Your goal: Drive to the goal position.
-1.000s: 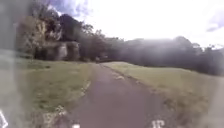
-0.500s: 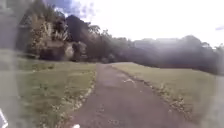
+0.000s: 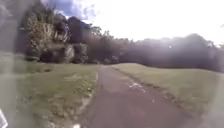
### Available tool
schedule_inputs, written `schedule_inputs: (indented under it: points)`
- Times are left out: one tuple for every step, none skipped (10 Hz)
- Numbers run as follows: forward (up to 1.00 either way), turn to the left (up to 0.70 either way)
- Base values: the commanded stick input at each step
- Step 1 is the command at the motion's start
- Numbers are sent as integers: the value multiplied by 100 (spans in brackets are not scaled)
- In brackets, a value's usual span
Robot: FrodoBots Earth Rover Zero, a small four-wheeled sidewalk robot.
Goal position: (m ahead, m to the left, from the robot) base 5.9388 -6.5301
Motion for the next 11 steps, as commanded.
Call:
schedule_inputs:
  points:
    - [100, -26]
    - [100, -17]
    - [100, -7]
    - [100, 0]
    - [100, 0]
    - [100, 0]
    - [100, 0]
    - [100, 0]
    - [100, 0]
    - [100, 0]
    - [100, 0]
